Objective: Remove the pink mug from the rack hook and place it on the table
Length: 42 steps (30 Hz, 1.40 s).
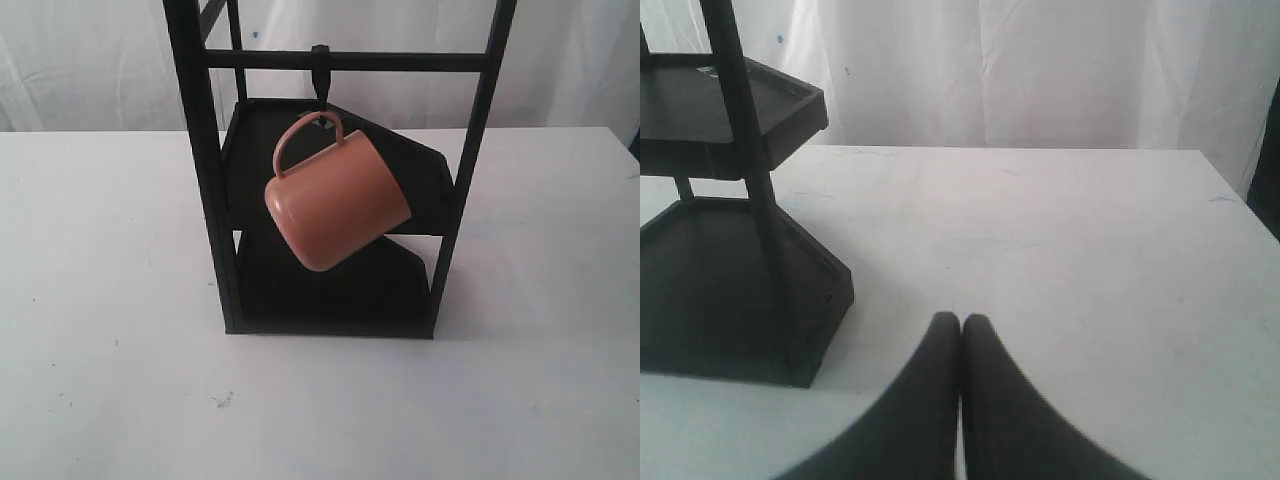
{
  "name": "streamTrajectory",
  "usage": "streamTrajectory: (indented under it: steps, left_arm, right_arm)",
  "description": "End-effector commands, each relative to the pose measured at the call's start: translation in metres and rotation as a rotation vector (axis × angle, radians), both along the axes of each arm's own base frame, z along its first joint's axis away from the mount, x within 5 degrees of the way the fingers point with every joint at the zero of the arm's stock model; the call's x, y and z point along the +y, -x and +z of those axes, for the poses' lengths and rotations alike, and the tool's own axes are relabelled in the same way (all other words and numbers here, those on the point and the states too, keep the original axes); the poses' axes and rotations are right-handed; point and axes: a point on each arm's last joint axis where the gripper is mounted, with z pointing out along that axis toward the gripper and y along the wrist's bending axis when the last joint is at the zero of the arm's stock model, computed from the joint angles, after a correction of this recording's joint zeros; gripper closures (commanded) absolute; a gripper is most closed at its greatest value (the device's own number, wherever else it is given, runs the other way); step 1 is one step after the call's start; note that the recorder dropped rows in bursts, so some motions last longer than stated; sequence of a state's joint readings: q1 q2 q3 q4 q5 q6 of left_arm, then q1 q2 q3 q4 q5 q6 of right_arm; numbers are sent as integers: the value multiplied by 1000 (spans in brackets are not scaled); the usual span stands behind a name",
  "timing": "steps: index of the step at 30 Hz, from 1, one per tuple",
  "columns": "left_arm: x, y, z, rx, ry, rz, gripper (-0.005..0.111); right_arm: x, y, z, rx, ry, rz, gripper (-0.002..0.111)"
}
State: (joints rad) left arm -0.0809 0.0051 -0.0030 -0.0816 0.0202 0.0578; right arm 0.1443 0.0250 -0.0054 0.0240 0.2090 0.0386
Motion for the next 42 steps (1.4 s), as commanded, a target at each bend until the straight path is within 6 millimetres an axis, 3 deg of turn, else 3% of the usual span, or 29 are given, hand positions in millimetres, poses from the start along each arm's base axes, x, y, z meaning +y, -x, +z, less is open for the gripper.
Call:
streamTrajectory:
  steps: [1,12,16,23,27,29,33,38,42]
  left_arm:
    - [0,0,-1,2,5,3,107]
    - [0,0,-1,2,5,3,107]
    - [0,0,-1,2,5,3,107]
    - [0,0,-1,2,5,3,107]
    - [0,0,-1,2,5,3,107]
    - [0,0,-1,2,5,3,107]
    - [0,0,-1,2,5,3,107]
    - [0,0,-1,2,5,3,107]
    - [0,0,-1,2,5,3,107]
  right_arm:
    - [0,0,-1,-7,-6,-5,108]
    - [0,0,1,-21,-8,-5,108]
    - [0,-1,12,-108,-291,-21,108]
    - [-3,1,30,-271,-529,-16,108]
    - [-3,1,32,-278,-654,-8,108]
    - [-3,1,31,-243,-645,-11,108]
    - [3,4,52,-102,-576,31,108]
    - [13,9,101,-19,-310,187,108]
    - [25,1,129,97,-110,325,108]
